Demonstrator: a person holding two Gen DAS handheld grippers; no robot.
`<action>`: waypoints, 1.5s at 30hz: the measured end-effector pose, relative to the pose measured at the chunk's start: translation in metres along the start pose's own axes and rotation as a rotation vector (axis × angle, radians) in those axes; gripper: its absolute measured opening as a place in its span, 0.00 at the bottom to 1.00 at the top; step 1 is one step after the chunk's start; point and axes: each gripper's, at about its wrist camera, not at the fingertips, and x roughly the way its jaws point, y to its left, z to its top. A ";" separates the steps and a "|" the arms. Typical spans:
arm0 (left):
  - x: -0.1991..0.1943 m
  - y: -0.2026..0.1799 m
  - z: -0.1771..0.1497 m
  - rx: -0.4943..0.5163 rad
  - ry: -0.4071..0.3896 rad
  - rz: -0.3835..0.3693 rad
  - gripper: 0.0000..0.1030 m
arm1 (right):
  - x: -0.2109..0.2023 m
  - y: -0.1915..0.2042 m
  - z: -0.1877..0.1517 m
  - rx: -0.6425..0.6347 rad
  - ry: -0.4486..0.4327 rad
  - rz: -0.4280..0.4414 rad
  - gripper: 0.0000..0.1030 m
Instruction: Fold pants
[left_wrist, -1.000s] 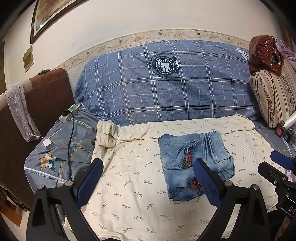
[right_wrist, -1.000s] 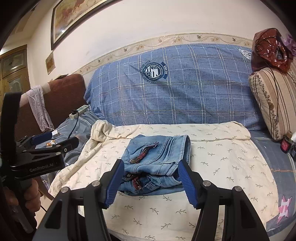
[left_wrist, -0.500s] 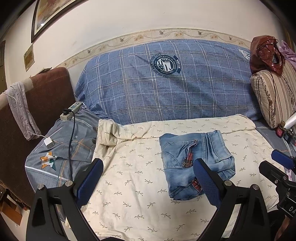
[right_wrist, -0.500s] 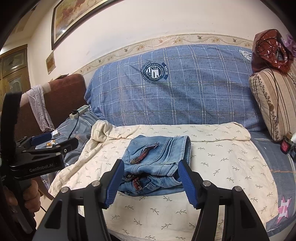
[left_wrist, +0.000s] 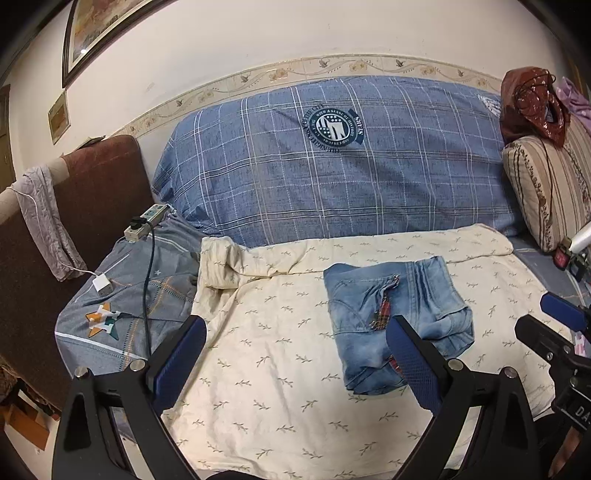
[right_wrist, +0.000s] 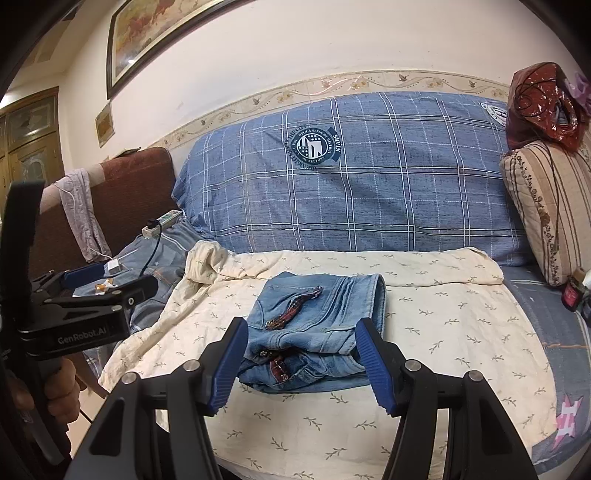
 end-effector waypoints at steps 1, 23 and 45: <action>-0.002 0.002 0.000 -0.001 0.001 0.006 0.95 | 0.002 0.001 0.000 -0.003 0.003 0.000 0.62; -0.048 0.025 0.008 0.024 -0.029 0.047 0.95 | 0.019 0.027 0.012 0.017 -0.001 0.096 0.62; -0.040 0.013 0.009 -0.019 -0.034 -0.076 0.95 | -0.015 0.009 0.017 0.022 -0.056 0.008 0.62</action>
